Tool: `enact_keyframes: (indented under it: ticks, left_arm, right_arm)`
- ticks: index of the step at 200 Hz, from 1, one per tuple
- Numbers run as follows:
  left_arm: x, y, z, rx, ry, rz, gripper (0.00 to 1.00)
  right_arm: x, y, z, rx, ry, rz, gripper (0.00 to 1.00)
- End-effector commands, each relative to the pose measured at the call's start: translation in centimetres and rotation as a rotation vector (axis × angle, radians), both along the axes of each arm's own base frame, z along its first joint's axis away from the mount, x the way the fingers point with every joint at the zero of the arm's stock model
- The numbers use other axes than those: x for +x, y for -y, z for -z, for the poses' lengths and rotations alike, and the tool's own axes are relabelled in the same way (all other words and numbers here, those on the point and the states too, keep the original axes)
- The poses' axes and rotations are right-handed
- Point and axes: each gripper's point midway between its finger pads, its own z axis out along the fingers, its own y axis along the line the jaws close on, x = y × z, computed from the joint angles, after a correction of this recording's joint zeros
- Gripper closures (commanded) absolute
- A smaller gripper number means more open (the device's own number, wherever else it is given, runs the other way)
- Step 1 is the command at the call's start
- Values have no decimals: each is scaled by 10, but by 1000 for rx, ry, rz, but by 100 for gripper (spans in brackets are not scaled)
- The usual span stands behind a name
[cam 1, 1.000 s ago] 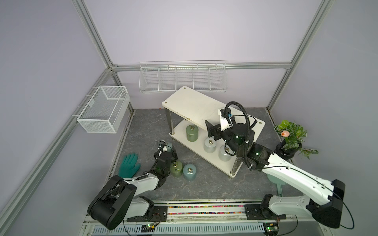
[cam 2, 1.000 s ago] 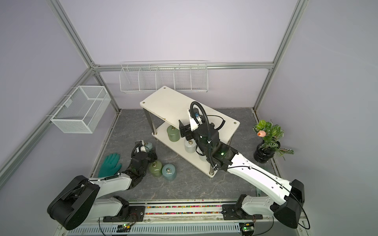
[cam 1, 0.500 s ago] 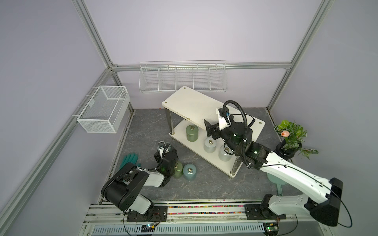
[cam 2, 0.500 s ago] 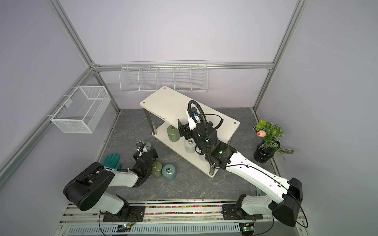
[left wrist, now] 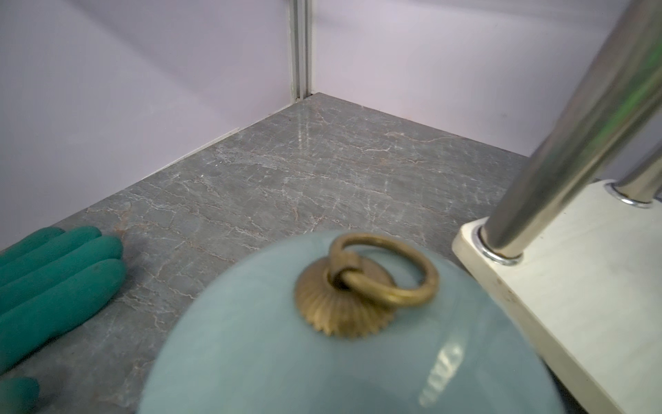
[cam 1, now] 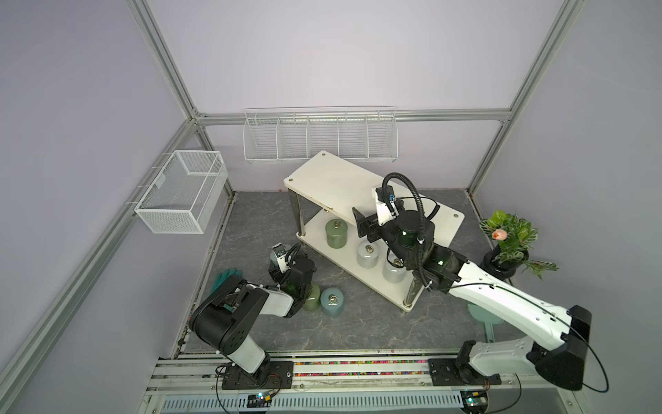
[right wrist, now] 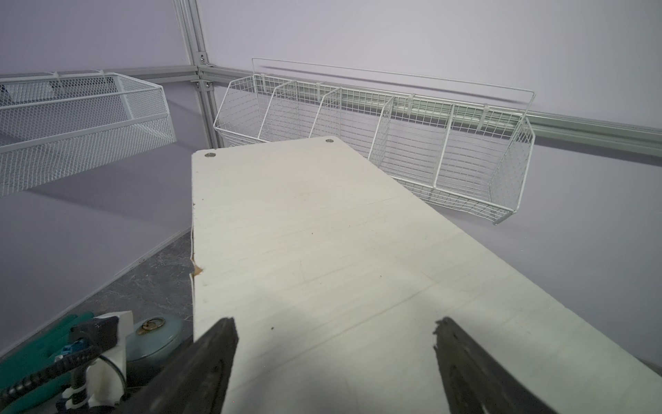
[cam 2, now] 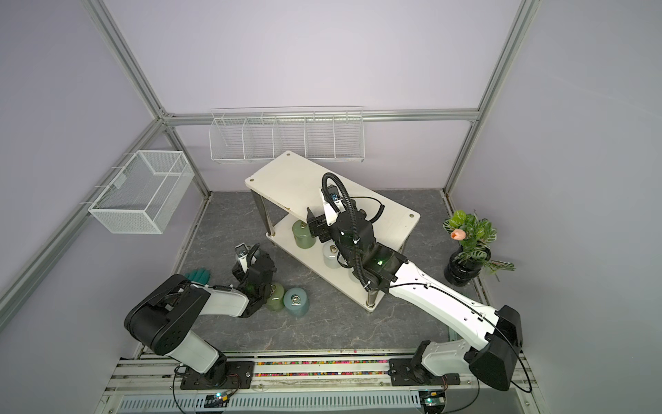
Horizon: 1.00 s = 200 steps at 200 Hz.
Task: Remove the tea canisters from the shelf
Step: Place the tea canister at the center of the board.
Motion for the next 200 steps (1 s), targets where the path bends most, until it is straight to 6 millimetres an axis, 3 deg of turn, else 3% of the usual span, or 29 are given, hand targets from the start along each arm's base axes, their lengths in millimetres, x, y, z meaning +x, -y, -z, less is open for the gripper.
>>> enact_keyframes:
  ticks: [1,45,87,200]
  left_arm:
    - [8,-7,-13,-51,68,-95,19]
    - [10,-10,-5,-39,32,-144,19]
    - [7,-10,21,-40,-6,-148,17]
    - [12,2,34,2,-37,-88,11]
  right_arm:
    - [0,-8,45,-126,-84,-18,11]
    - [0,-9,43,-121,-79,-20,11]
    - [0,-7,42,-126,-73,-12,11]
    - [1,-8,40,-130,-61,-6,11]
